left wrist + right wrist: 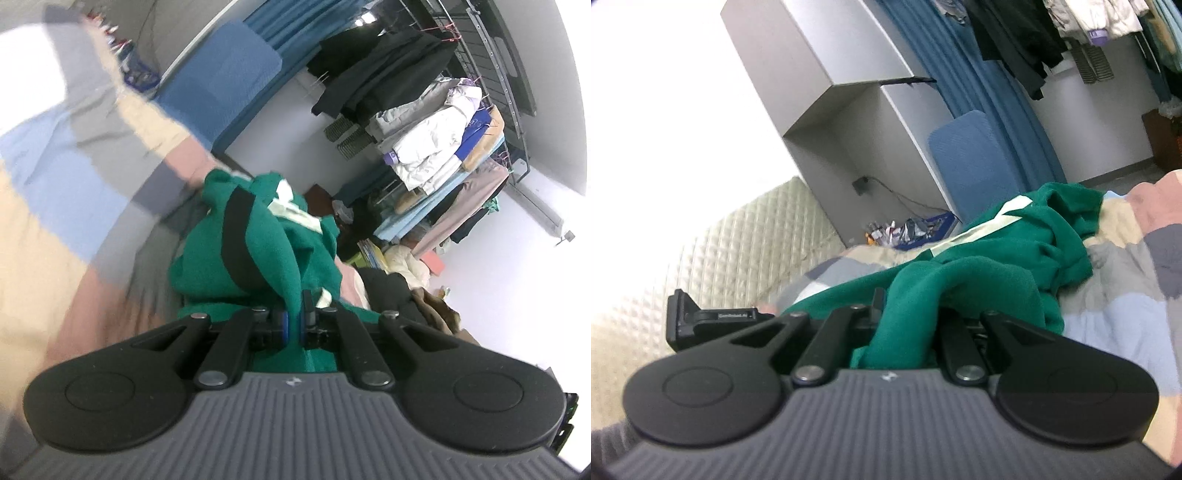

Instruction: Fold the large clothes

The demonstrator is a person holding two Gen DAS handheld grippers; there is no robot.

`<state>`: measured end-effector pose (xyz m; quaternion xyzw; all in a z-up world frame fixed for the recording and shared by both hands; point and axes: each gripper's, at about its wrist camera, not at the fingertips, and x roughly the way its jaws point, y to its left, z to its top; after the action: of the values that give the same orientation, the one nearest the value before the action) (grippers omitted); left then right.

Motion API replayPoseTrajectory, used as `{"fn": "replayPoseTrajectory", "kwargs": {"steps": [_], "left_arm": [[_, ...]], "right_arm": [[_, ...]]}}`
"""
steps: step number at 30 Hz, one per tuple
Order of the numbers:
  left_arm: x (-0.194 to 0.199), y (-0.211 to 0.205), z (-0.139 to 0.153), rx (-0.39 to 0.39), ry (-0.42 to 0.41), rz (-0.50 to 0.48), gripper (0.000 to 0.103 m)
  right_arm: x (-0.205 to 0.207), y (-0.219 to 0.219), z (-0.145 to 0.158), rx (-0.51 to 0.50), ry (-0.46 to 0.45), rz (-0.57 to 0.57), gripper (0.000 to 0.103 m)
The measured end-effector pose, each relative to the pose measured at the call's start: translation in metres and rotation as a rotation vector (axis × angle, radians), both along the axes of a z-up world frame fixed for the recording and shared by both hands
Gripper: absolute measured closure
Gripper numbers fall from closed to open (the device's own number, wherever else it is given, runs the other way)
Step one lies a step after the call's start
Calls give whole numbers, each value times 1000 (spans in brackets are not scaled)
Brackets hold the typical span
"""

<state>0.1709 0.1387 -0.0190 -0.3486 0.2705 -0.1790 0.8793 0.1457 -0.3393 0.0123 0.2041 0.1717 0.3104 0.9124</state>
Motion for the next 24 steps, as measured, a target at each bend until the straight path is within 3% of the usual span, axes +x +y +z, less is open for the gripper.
{"fn": "replayPoseTrajectory", "kwargs": {"steps": [4,9,10,12,16,18,24], "left_arm": [[-62,-13,-10,31,45,-4,97],[-93,-32,-23,207,103,7,97],[-91,-35,-27,255,117,11,97],[-85,-37,-37,279,168,13,97],[-71,-40,-57,400,227,35,97],[-67,-39,-67,419,273,49,97],[-64,-42,-73,495,286,60,96]], "right_arm": [[-40,0,-18,-51,81,-37,92],[-55,13,-57,-131,245,-104,92],[-52,13,-66,-133,290,-123,92],[-45,17,-77,-138,360,-142,92],[-34,33,-91,-238,425,-153,90],[-26,36,-102,-256,478,-155,90],[-29,46,-121,-296,534,-182,89]]}}
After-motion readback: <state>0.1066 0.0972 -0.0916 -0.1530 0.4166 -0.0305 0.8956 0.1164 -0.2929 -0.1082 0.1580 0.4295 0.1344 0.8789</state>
